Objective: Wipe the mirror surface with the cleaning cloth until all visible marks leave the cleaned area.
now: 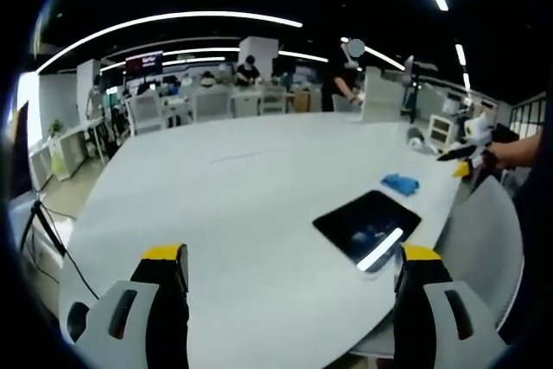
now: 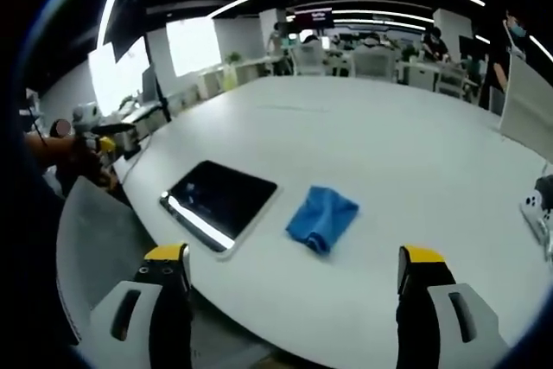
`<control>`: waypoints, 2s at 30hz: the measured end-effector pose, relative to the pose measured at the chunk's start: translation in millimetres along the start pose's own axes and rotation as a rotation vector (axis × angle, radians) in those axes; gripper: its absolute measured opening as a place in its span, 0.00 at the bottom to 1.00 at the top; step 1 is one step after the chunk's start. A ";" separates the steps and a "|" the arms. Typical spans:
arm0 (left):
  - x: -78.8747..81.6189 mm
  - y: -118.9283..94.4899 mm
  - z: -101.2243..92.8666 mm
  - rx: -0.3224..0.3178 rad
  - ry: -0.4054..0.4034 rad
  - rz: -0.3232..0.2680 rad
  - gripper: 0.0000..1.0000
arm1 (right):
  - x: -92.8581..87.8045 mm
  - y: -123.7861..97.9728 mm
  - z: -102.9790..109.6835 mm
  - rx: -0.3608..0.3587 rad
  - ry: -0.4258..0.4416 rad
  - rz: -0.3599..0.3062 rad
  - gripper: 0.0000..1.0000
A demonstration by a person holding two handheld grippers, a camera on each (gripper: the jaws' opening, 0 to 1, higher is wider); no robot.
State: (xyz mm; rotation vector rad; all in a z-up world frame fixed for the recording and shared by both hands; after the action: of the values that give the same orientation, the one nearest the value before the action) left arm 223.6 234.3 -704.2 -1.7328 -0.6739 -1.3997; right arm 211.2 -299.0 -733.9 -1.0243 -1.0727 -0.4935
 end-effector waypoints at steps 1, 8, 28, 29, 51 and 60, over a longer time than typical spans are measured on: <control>-0.7 0.2 0.2 -0.002 0.001 0.003 1.00 | -0.1 -0.1 -0.3 -0.001 0.003 -0.001 1.00; -4.7 -2.1 4.3 0.021 -0.035 0.062 1.00 | -1.9 2.0 0.9 -0.016 -0.001 0.022 0.99; -8.4 -3.6 10.7 0.021 -0.051 0.069 1.00 | 11.6 18.3 -5.4 -0.066 0.005 0.034 0.83; -8.7 -3.2 11.3 0.022 -0.054 0.068 1.00 | 13.5 20.7 -8.4 -0.094 0.011 0.021 0.80; -18.8 -11.7 11.1 0.039 -0.106 0.081 1.00 | -9.1 144.4 -32.5 -0.165 0.093 0.190 0.10; -19.1 -13.4 16.6 0.045 -0.108 0.090 1.00 | -15.0 144.6 -34.9 -0.222 0.007 0.241 0.14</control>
State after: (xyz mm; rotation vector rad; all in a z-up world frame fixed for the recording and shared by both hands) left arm 217.2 256.9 -720.5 -1.7913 -0.6717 -1.2279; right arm 331.6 -262.6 -814.7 -1.3278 -0.8870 -0.4252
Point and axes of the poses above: the point that each gripper's makers call its tool centre point, and the gripper's own axes: y roughly forward along the fingers, z roughly to its left, x roughly out of its top, the point moved 7 cm from there along -y, roughly backward along the fingers, and after that the axes turned 11 degrees about -z, right-handed, at the moved point
